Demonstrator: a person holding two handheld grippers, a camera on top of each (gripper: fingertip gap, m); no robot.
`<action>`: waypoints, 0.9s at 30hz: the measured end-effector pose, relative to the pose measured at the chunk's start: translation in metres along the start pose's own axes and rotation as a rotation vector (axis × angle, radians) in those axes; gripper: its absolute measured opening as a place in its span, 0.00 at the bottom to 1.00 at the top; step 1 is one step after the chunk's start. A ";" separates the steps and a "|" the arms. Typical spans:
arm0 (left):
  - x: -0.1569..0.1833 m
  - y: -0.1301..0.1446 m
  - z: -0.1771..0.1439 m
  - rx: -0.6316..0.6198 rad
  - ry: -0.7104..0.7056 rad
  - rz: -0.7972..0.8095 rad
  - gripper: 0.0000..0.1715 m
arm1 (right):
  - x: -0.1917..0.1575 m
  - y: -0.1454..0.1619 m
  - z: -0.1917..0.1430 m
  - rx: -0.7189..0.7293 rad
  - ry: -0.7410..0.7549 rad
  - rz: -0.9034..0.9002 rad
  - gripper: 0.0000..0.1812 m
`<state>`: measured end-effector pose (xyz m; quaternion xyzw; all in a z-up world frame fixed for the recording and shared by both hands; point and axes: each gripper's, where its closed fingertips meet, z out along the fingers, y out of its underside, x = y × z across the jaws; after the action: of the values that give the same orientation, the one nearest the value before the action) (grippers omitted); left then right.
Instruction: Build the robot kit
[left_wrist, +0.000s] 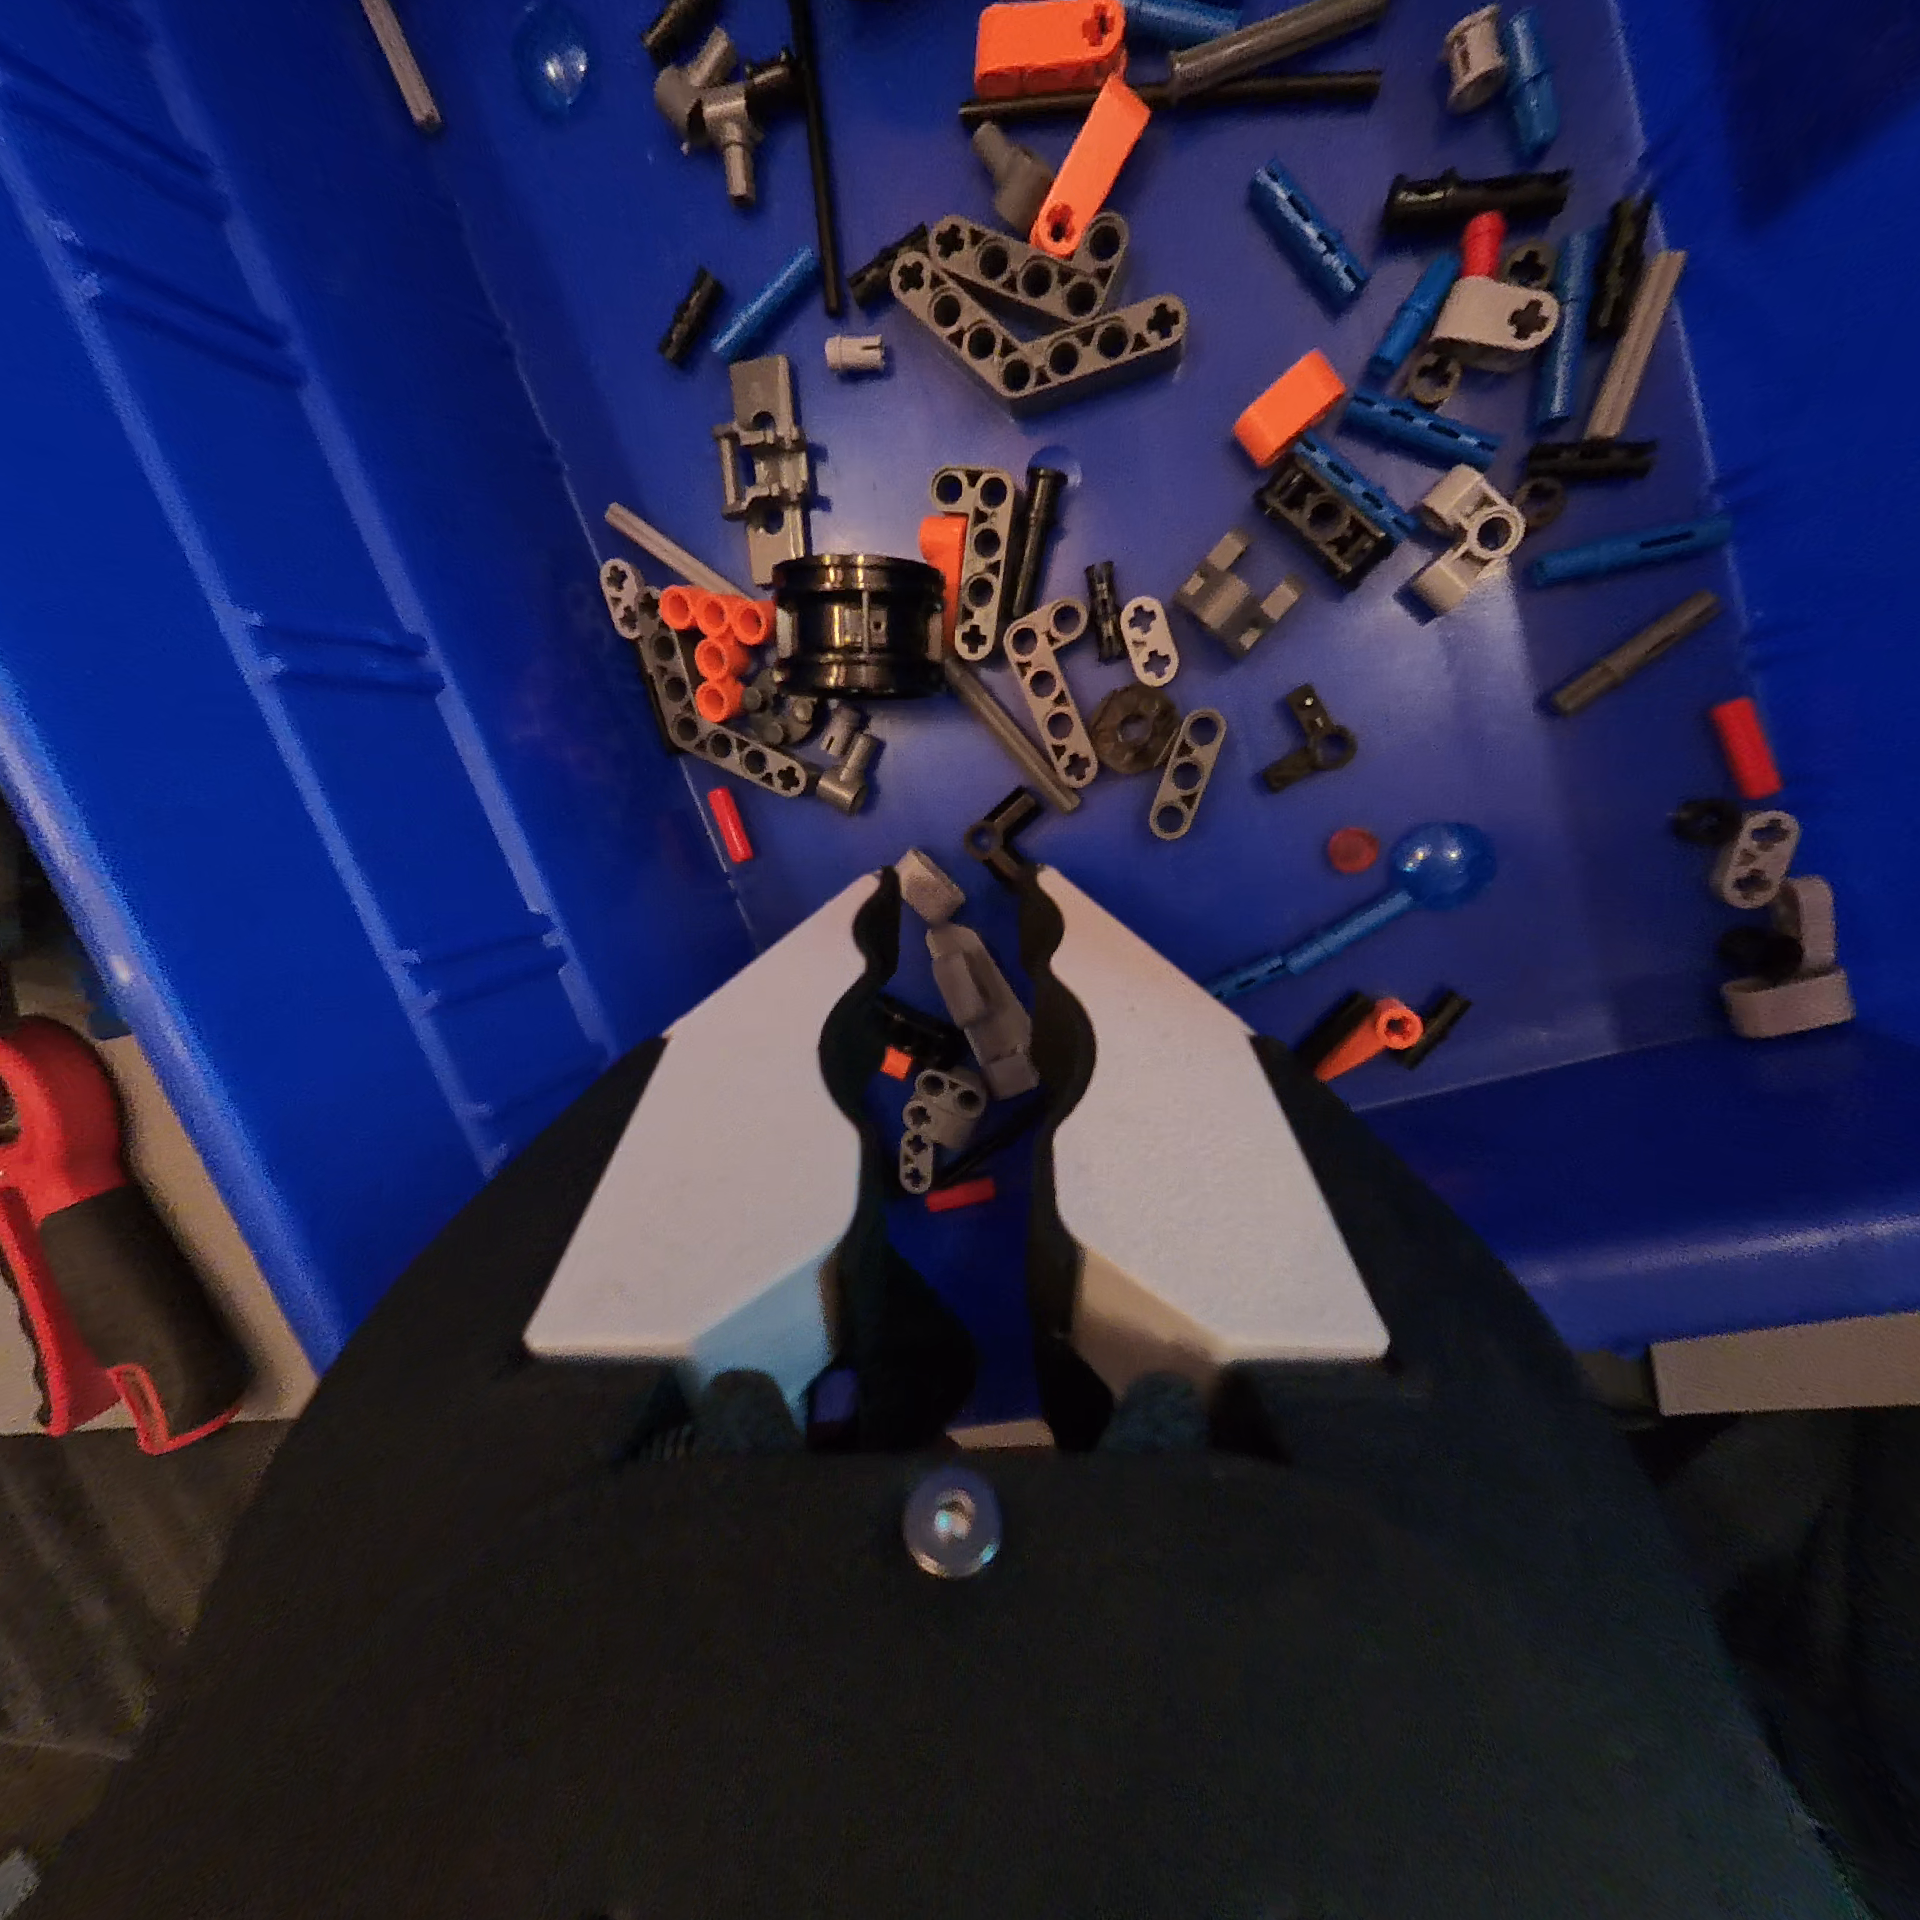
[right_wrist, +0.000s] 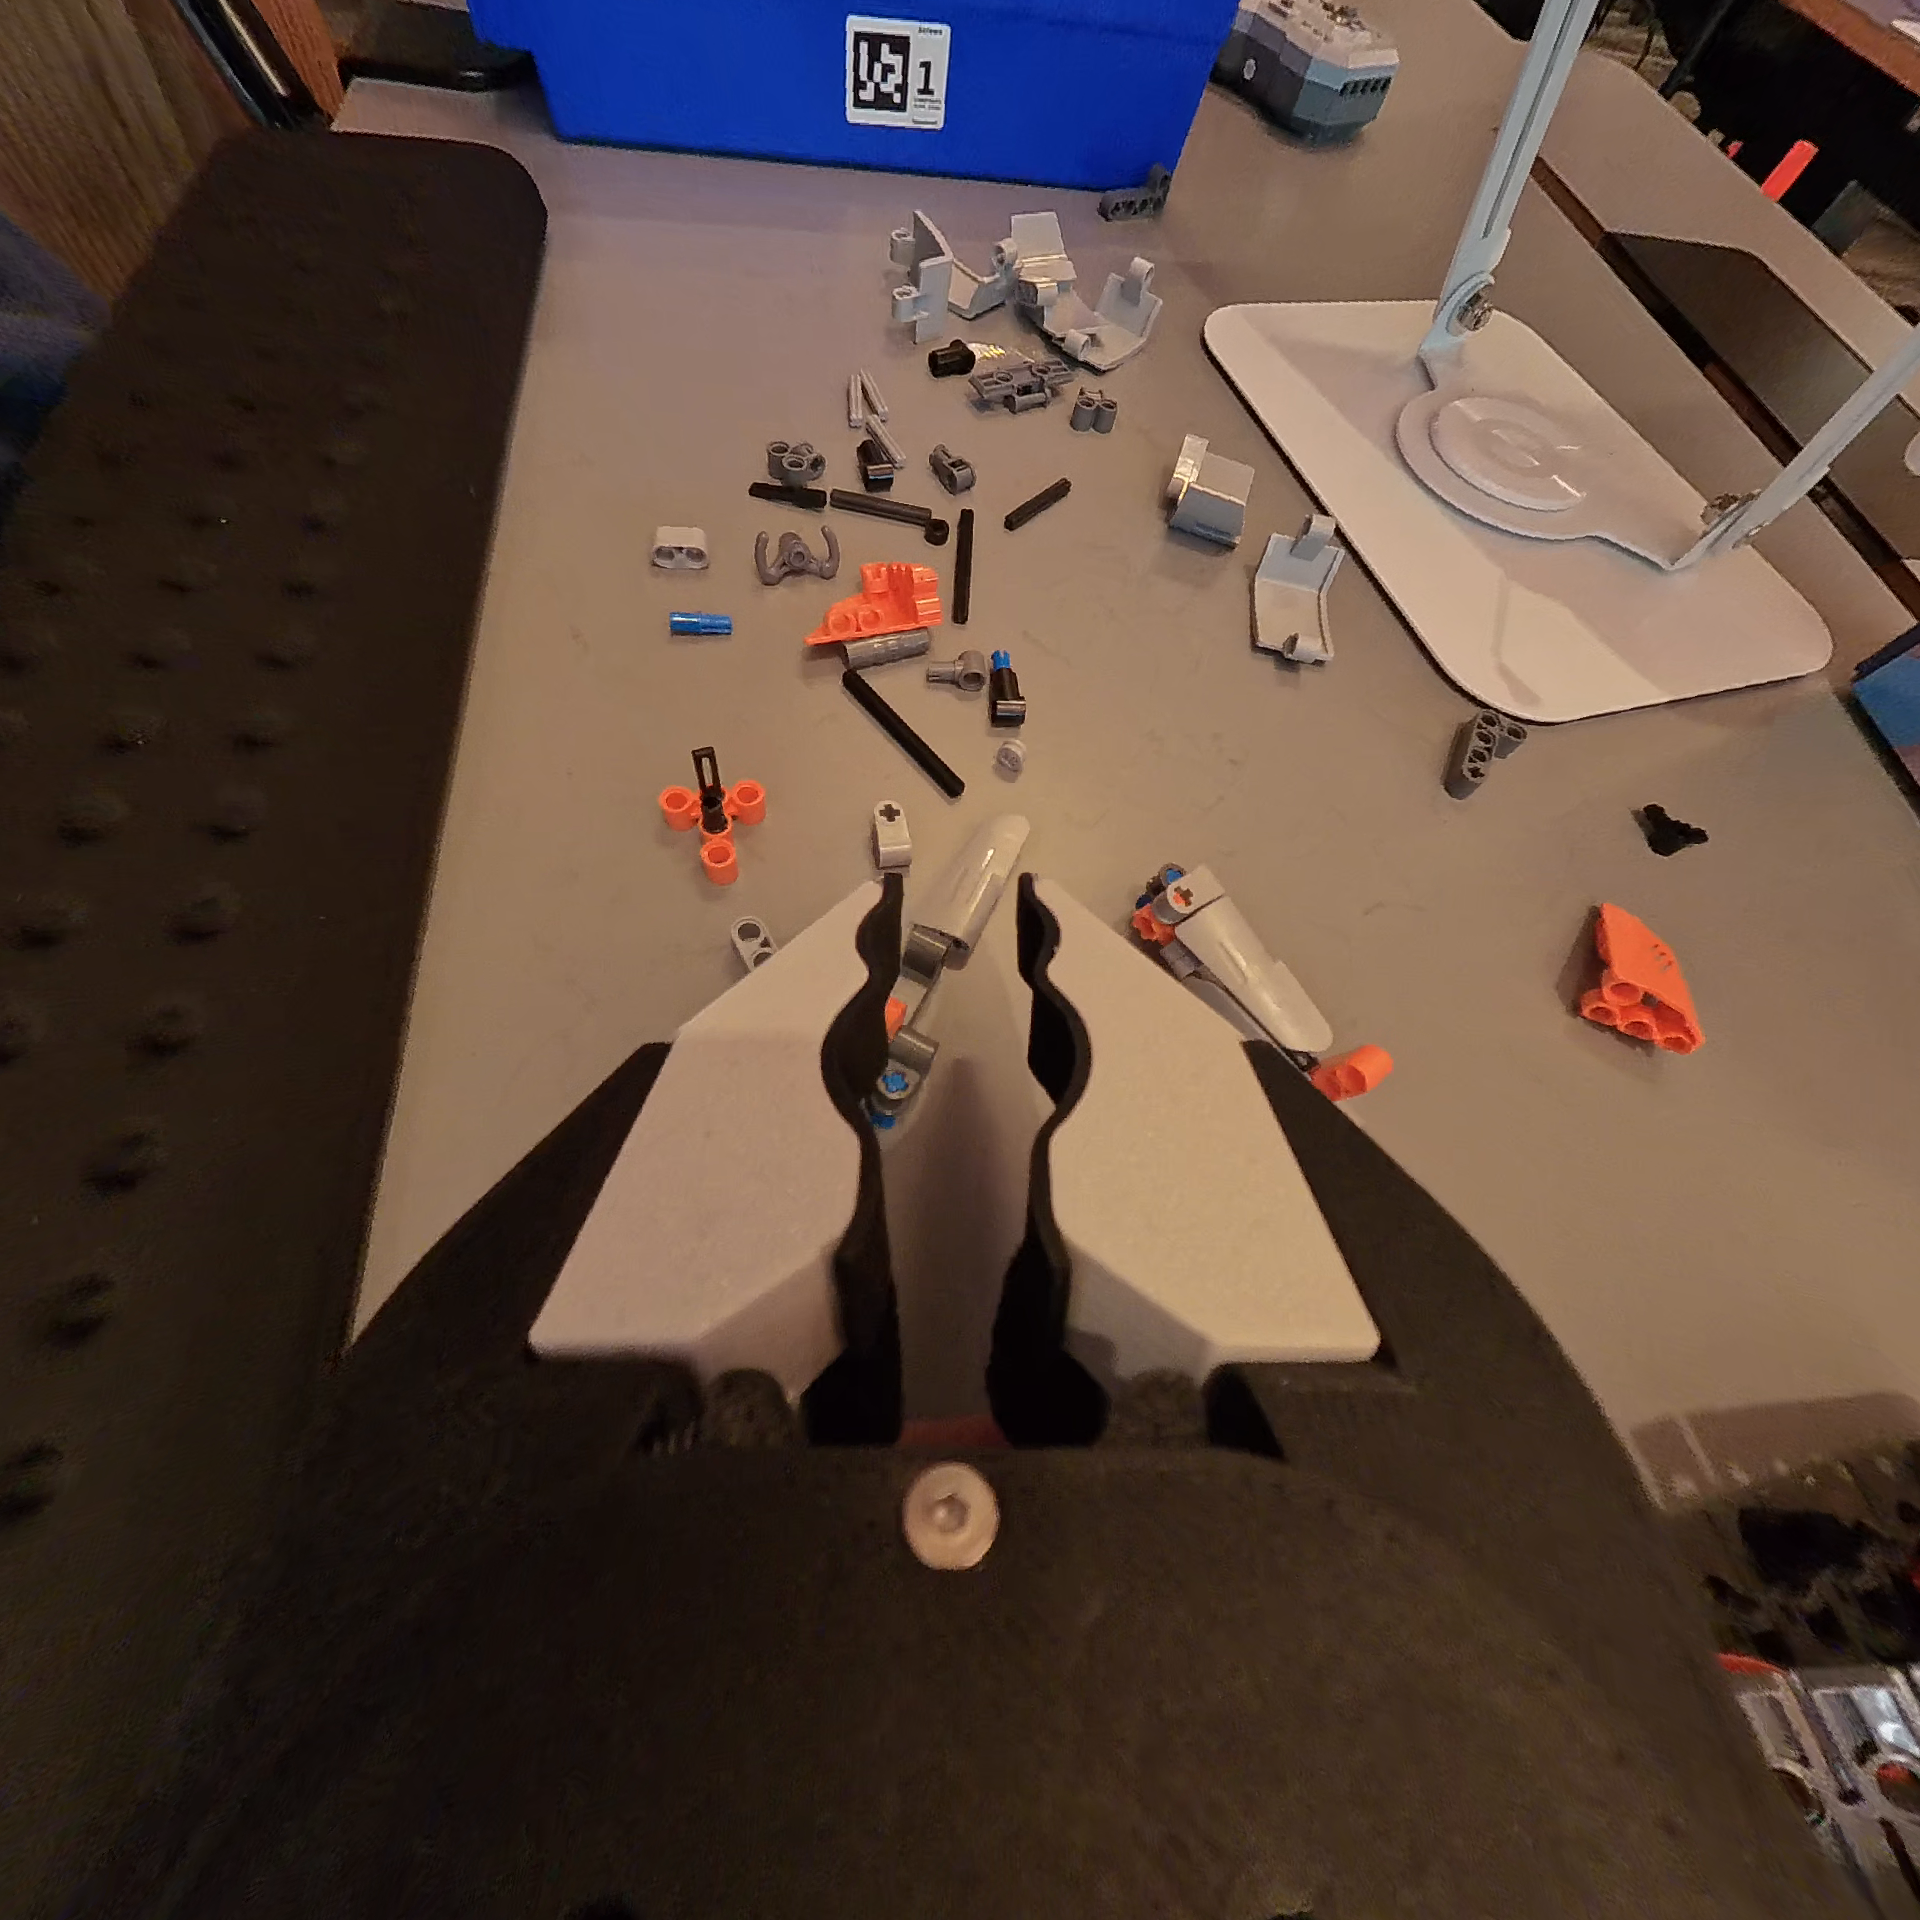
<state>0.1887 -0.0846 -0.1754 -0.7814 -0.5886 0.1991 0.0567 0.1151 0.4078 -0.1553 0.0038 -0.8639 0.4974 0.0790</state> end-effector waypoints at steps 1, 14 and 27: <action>-0.001 0.002 0.002 -0.014 -0.008 -0.007 0.11 | -0.001 0.000 0.000 -0.001 -0.002 -0.002 0.11; -0.004 -0.004 -0.004 0.060 -0.031 -0.003 0.04 | -0.001 -0.007 -0.002 0.014 0.012 -0.022 0.10; 0.193 -0.147 -0.140 0.699 -0.050 0.570 0.04 | -0.016 -0.039 -0.007 0.054 -0.010 0.024 0.13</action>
<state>0.1539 0.1621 -0.0472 -0.8414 -0.2484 0.4125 0.2455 0.1351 0.3928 -0.1211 -0.0018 -0.8504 0.5216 0.0685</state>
